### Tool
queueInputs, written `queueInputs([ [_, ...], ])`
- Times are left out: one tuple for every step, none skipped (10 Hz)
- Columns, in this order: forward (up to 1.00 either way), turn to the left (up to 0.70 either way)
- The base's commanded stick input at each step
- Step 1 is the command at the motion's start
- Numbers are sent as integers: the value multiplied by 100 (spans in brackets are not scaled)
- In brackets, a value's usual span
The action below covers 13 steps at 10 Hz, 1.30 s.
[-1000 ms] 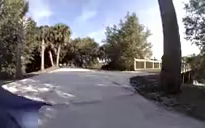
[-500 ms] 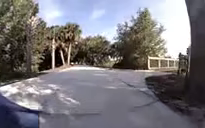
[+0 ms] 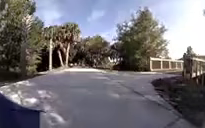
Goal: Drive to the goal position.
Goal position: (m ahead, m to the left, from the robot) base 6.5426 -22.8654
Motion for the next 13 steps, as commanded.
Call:
queueInputs([
  [100,-27],
  [100,-27],
  [100,-27],
  [100,-27],
  [100,-27],
  [100,-27],
  [100,-27],
  [100,-27],
  [100,-27],
  [100,-27],
  [100,-27],
  [100,-27],
  [100,-27],
])
